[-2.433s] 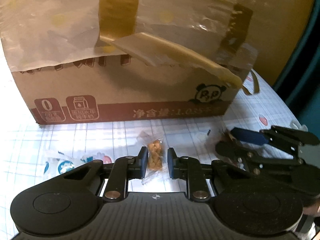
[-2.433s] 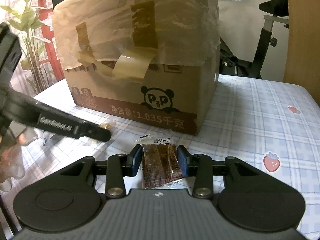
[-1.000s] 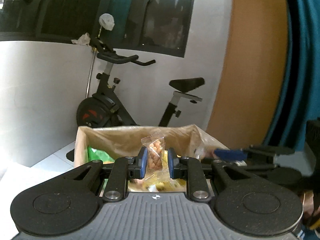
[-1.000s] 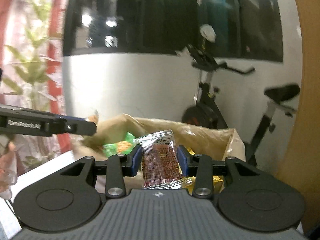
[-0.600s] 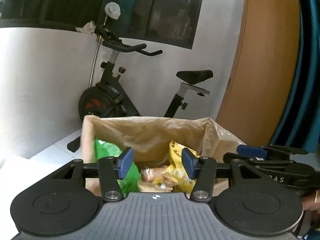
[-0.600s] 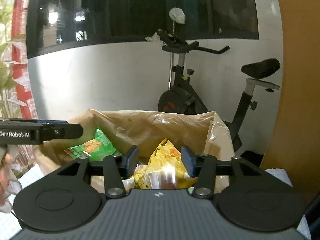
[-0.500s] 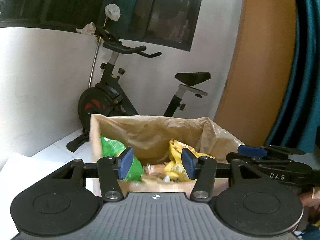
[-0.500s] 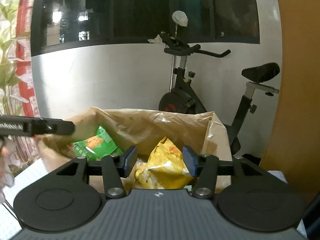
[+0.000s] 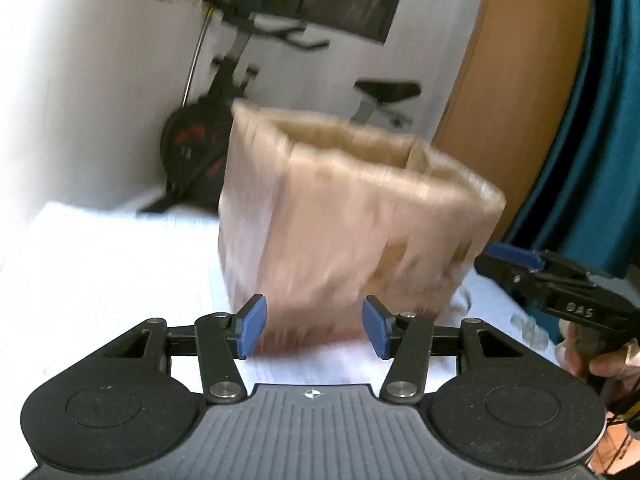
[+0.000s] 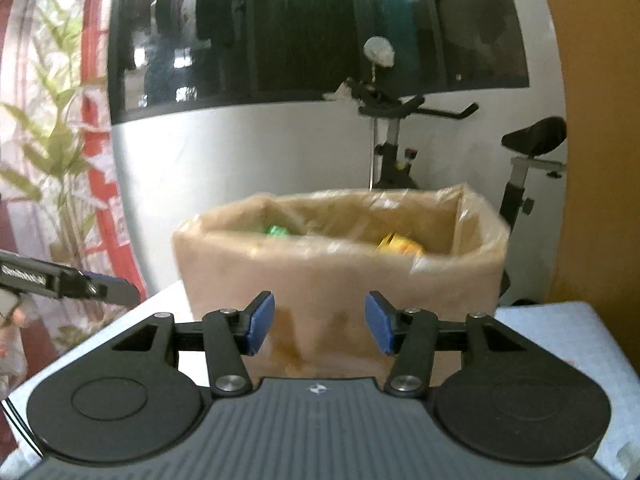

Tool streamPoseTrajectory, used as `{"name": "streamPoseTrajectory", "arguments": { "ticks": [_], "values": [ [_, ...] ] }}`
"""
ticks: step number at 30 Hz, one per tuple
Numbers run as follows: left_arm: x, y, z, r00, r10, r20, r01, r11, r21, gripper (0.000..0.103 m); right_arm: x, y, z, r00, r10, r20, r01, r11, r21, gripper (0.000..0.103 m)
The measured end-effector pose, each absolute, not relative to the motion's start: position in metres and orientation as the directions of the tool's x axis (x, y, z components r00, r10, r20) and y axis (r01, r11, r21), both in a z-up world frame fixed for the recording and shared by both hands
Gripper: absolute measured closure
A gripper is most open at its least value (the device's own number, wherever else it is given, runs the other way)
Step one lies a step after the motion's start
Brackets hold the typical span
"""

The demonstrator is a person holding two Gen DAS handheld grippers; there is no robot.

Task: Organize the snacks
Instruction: 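Close left and right tools together on blue-dotted white packet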

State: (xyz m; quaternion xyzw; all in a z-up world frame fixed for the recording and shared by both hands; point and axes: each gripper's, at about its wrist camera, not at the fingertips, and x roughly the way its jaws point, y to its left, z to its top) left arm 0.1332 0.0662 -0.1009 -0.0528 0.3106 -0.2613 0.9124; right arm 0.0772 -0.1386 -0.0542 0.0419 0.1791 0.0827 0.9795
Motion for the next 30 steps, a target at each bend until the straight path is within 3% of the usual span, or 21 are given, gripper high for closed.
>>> {"name": "streamPoseTrajectory", "arguments": {
  "ticks": [10,16,23,26,30],
  "values": [
    [0.137,0.059,-0.176,0.575,-0.52,-0.632,0.348,0.854,-0.387,0.05,0.091,-0.104,-0.106,0.805,0.24,-0.543,-0.257,0.965,0.044,0.049],
    [0.15,0.052,-0.201,0.503,-0.564,-0.655,0.329,0.826,-0.458,0.051,0.107,-0.076,-0.144,0.63,0.328,-0.703,-0.396,0.916,0.073,0.05],
    [0.165,0.032,-0.218,0.443,-0.569,-0.693,0.317,0.823,-0.472,0.051,0.123,-0.056,-0.16,0.562,0.366,-0.742,-0.454,0.886,0.093,0.051],
    [0.169,0.027,-0.225,0.418,-0.574,-0.704,0.319,0.818,-0.478,0.064,0.13,-0.058,-0.163,0.548,0.378,-0.746,-0.454,0.884,0.114,0.051],
    [0.166,0.021,-0.222,0.402,-0.584,-0.705,0.354,0.81,-0.468,0.068,0.129,-0.066,-0.169,0.546,0.381,-0.746,-0.433,0.891,0.138,0.052]
  ]
}}
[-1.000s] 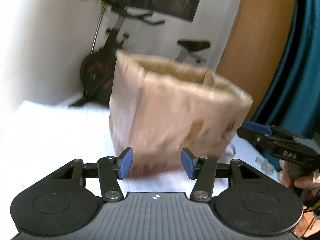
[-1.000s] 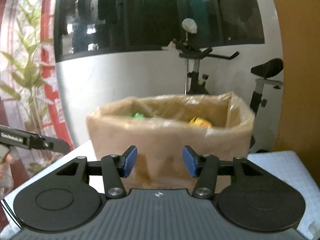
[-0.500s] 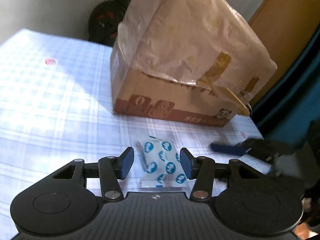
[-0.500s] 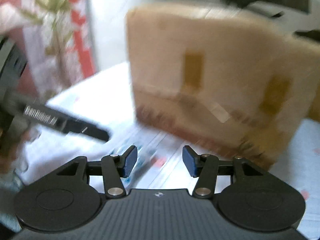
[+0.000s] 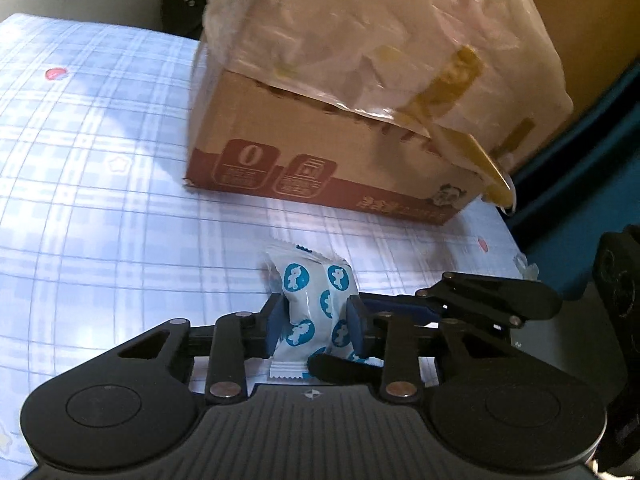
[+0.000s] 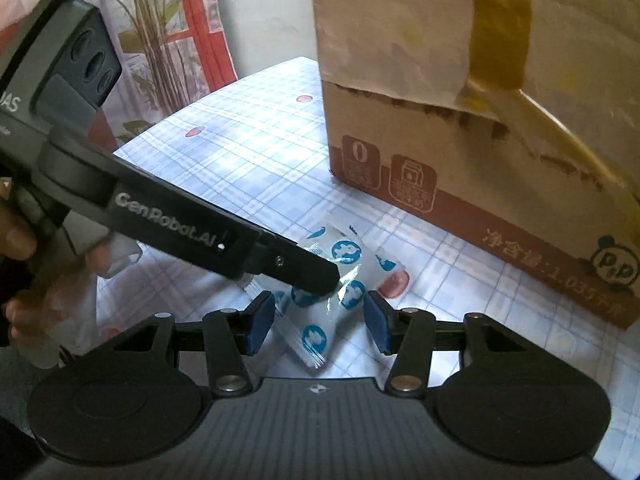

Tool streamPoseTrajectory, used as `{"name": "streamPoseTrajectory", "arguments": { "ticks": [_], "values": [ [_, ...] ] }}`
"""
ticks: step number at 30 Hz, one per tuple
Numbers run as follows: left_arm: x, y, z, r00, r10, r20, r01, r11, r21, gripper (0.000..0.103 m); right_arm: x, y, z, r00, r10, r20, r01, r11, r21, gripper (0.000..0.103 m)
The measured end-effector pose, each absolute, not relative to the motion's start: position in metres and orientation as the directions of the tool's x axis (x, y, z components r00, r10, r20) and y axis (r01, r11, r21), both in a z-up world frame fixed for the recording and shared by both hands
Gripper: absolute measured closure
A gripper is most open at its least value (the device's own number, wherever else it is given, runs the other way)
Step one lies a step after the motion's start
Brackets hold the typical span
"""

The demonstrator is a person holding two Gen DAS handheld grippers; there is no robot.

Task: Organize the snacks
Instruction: 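Close left and right tools together on blue-dotted white packet, then carry blue-dotted packet into lined box and open both tools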

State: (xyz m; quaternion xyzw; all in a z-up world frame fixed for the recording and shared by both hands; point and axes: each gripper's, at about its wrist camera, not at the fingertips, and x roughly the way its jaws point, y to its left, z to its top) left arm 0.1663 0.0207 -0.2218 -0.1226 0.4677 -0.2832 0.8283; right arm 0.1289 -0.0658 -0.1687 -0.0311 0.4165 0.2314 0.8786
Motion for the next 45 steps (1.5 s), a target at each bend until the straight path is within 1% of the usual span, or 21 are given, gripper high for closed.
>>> {"name": "streamPoseTrajectory", "arguments": {
  "ticks": [3,12,15,19,24,32,35,38,42,45],
  "values": [
    [0.162,0.018,-0.221,0.393,-0.59,-0.705,0.363,0.804,-0.471,0.069,0.125,-0.074,-0.171,0.55,0.394,-0.736,-0.419,0.893,0.165,0.055],
    [0.148,0.004,-0.216,0.395,-0.573,-0.718,0.367,0.815,-0.448,0.069,0.115,-0.087,-0.175,0.561,0.4,-0.725,-0.375,0.903,0.208,0.057],
    [0.14,-0.003,-0.207,0.414,-0.573,-0.708,0.395,0.813,-0.427,0.069,0.111,-0.088,-0.166,0.571,0.383,-0.726,-0.368,0.91,0.19,0.058],
    [0.135,-0.006,-0.184,0.444,-0.599,-0.666,0.422,0.796,-0.434,0.069,0.099,-0.099,-0.146,0.63,0.385,-0.675,-0.366,0.913,0.178,0.06],
    [0.126,-0.019,-0.138,0.51,-0.609,-0.607,0.472,0.788,-0.394,0.069,0.084,-0.111,-0.112,0.714,0.375,-0.591,-0.371,0.919,0.134,0.06],
    [0.131,-0.033,-0.058,0.608,-0.656,-0.447,0.536,0.755,-0.379,0.069,0.075,-0.133,-0.04,0.835,0.359,-0.417,-0.372,0.927,0.055,0.06],
    [0.145,-0.047,-0.034,0.635,-0.653,-0.412,0.558,0.757,-0.34,0.069,0.087,-0.142,-0.016,0.861,0.353,-0.368,-0.361,0.931,0.048,0.06],
    [0.166,-0.054,-0.019,0.65,-0.648,-0.397,0.564,0.761,-0.32,0.069,0.104,-0.151,0.0,0.88,0.34,-0.332,-0.351,0.936,0.028,0.06],
    [0.198,-0.069,-0.011,0.682,-0.62,-0.388,0.563,0.783,-0.263,0.068,0.138,-0.161,0.008,0.882,0.344,-0.322,-0.351,0.935,0.037,0.06],
    [0.224,-0.071,-0.015,0.684,-0.604,-0.409,0.528,0.797,-0.293,0.069,0.167,-0.166,0.005,0.874,0.344,-0.343,-0.349,0.936,0.049,0.06]
  ]
}}
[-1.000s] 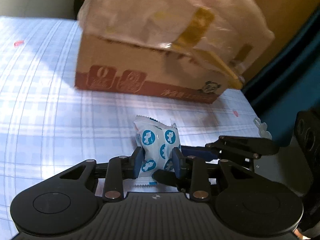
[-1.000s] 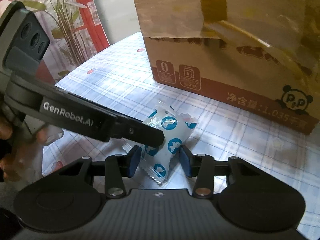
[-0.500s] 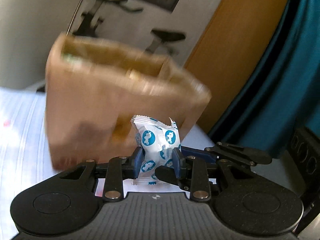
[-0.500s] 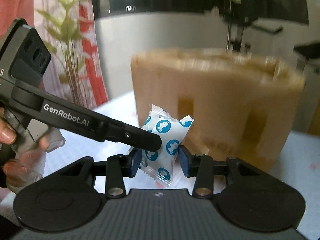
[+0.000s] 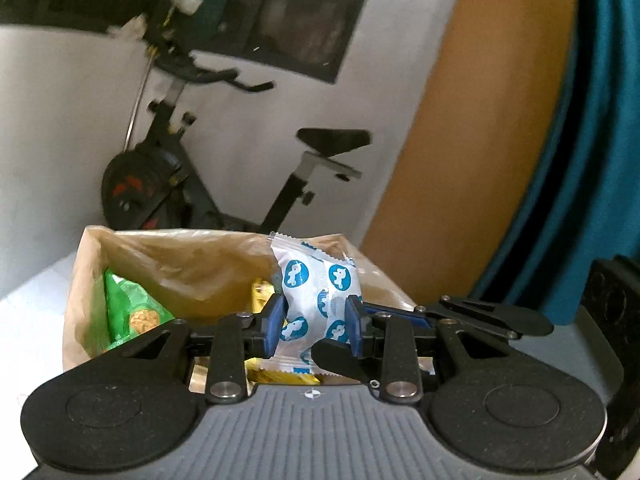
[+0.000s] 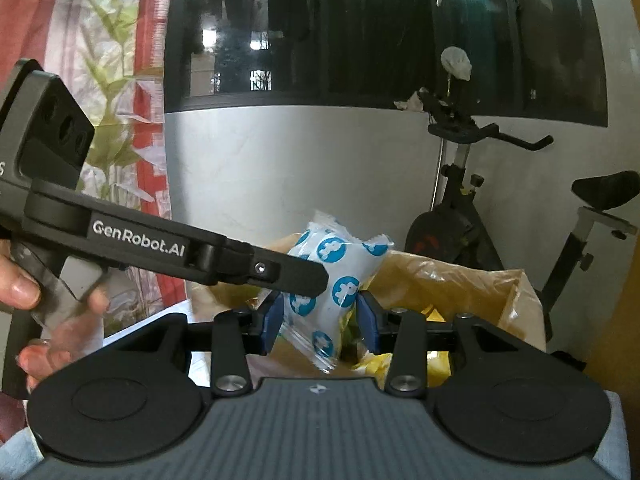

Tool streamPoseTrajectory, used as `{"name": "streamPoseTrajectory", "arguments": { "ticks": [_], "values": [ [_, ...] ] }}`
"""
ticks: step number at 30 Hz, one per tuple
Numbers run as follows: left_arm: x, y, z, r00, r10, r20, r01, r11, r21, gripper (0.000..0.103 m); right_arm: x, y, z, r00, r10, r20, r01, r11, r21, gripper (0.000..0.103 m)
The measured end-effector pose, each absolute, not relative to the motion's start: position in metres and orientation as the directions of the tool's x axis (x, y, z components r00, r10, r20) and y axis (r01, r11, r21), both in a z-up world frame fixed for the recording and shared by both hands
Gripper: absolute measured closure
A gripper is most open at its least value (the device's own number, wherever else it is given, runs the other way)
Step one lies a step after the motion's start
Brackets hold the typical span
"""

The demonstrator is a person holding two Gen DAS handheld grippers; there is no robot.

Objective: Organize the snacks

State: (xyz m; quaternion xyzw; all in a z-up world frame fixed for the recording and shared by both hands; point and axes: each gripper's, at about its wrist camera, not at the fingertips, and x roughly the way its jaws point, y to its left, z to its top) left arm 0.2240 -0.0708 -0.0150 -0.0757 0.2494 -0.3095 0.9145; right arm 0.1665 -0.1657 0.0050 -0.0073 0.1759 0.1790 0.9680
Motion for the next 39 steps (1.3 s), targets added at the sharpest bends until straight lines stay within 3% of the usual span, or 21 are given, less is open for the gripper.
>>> {"name": "streamPoseTrajectory", "arguments": {
  "ticks": [6,11,13,15,18,24,28,33,39],
  "values": [
    [0.255,-0.075,-0.023,0.712,-0.537,-0.452,0.455,0.844,-0.285,0.066,0.208,-0.162,-0.007,0.857,0.313,-0.409,-0.324,0.945,0.045,0.06],
    [0.262,-0.058,-0.019,0.743,-0.47,-0.477,0.383,0.883,-0.273,0.047,0.22,-0.166,-0.015,0.857,0.248,-0.452,-0.252,0.966,0.053,0.058],
    [0.255,-0.052,-0.012,0.769,-0.431,-0.472,0.368,0.902,-0.225,0.032,0.214,-0.172,-0.014,0.862,0.236,-0.449,-0.236,0.97,0.058,0.046],
    [0.25,-0.048,-0.004,0.788,-0.4,-0.468,0.351,0.916,-0.193,0.021,0.207,-0.177,-0.011,0.869,0.216,-0.445,-0.218,0.975,0.048,0.027],
    [0.235,-0.039,0.01,0.817,-0.365,-0.446,0.335,0.93,-0.149,0.011,0.194,-0.181,-0.005,0.881,0.161,-0.445,-0.166,0.986,0.028,0.017],
    [0.2,-0.022,0.027,0.858,-0.315,-0.407,0.278,0.949,-0.147,0.005,0.165,-0.184,0.018,0.922,0.072,-0.382,-0.075,0.997,0.007,0.0],
    [0.181,-0.016,0.034,0.873,-0.292,-0.39,0.248,0.955,-0.161,0.005,0.146,-0.186,0.03,0.933,0.038,-0.357,-0.031,0.999,0.025,0.0],
    [0.153,-0.015,0.045,0.921,-0.178,-0.347,0.151,0.983,-0.105,0.005,0.122,-0.186,0.043,0.939,0.018,-0.343,-0.004,0.999,0.041,0.0],
    [0.127,-0.02,0.06,0.922,-0.16,-0.354,0.147,0.987,-0.065,0.005,0.095,-0.181,0.054,0.944,0.014,-0.329,0.01,0.997,0.071,0.0]
  ]
}}
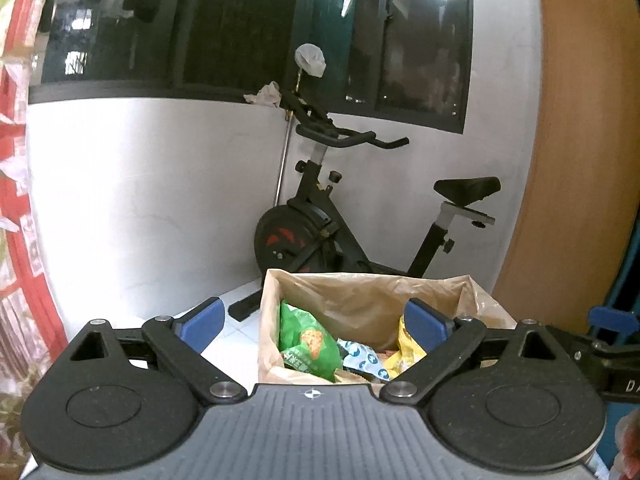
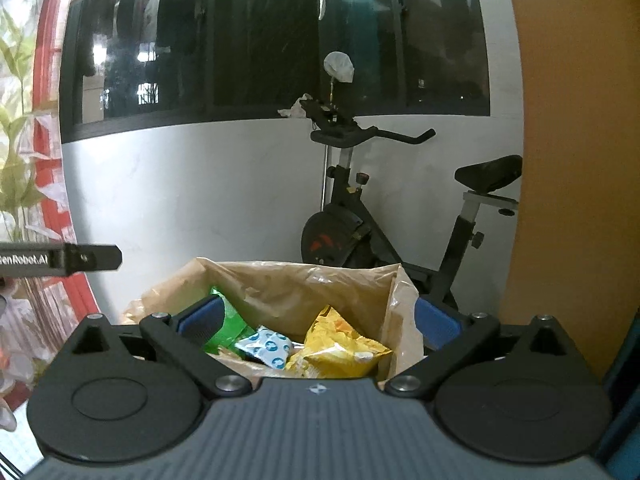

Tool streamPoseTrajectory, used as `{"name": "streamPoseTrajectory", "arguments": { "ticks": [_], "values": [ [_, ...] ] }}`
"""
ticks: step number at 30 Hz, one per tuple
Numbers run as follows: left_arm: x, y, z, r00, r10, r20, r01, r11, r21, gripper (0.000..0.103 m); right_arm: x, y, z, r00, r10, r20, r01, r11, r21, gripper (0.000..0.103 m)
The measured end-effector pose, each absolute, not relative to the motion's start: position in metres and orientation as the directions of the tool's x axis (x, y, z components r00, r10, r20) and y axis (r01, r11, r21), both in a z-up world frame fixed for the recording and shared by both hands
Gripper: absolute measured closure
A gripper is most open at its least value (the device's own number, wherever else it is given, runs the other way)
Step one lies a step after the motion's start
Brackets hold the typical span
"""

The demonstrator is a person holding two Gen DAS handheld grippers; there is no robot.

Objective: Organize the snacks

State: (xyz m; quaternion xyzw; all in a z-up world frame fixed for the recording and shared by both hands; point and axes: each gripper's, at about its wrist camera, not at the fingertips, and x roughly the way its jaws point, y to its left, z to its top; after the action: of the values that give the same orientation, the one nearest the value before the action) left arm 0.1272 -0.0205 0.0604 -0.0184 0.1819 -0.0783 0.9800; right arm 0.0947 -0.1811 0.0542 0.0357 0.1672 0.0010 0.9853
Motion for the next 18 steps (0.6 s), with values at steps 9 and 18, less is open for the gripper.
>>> {"name": "streamPoseTrajectory", "arguments": {
  "ticks": [9,18],
  "values": [
    [0.097,-0.025,0.072,0.942,-0.087,-0.324,0.094,0.995,0.008,0.005,0.076,-0.18,0.069,0.953,0.017,-0.304,0.01,0.996,0.086,0.0],
    [0.091,-0.017,0.075,0.934,-0.072,-0.35,0.077,0.997,0.001,0.006,0.072,-0.18,0.075,0.958,0.009,-0.285,0.016,0.996,0.084,0.0]
  ]
}}
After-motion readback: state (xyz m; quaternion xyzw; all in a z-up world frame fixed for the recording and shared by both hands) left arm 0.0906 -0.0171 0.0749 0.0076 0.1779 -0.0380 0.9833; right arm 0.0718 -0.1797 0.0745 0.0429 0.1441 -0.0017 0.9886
